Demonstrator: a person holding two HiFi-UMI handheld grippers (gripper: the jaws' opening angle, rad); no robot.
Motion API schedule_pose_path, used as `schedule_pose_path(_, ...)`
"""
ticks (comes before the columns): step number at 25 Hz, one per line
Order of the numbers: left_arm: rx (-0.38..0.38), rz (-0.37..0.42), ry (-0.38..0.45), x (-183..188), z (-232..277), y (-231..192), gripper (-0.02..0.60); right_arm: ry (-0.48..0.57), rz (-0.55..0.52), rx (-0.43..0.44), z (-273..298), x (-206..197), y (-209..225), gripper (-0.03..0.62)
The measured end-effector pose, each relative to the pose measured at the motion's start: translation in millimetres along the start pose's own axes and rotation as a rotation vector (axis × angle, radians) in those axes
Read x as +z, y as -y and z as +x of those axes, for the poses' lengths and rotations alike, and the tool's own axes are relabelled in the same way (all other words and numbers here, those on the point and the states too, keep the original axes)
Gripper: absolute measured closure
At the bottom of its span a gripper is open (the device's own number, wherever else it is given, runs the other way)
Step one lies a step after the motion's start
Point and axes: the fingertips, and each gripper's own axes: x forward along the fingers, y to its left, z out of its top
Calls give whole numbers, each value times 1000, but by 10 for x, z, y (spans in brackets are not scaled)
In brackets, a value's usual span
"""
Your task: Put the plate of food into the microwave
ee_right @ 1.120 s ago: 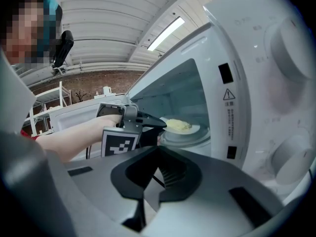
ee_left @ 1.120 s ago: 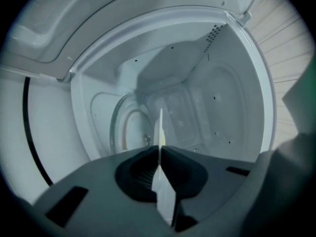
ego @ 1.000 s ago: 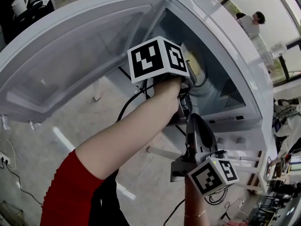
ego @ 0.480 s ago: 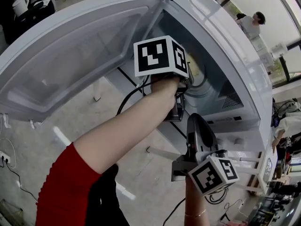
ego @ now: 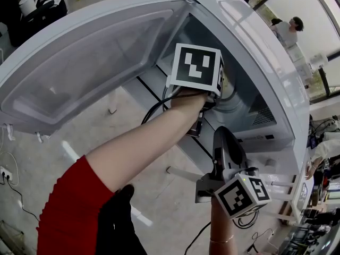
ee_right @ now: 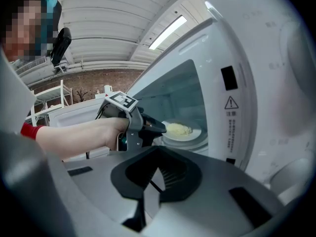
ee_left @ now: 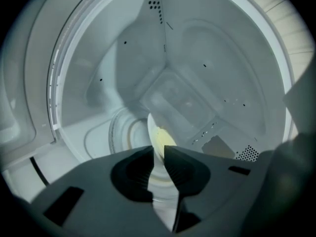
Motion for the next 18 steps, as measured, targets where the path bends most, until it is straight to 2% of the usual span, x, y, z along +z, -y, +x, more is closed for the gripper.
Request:
schedule_pose_path(4,56,54,-7,-18,-46,-72,506,-2,-1,6,9,0,5,582)
schedule_pose_path(7,32,76,-49,-82,-9,13,500,-6,0,7,20,-14,24,582)
schedule_pose_path(11,46,130,-67,-106,14,14,492,-5,2,12,33,-14,27,582)
schedule_pose_path(18,68,143,-96,-155,60,-46,484,-16,11,17,37,-37,38,582)
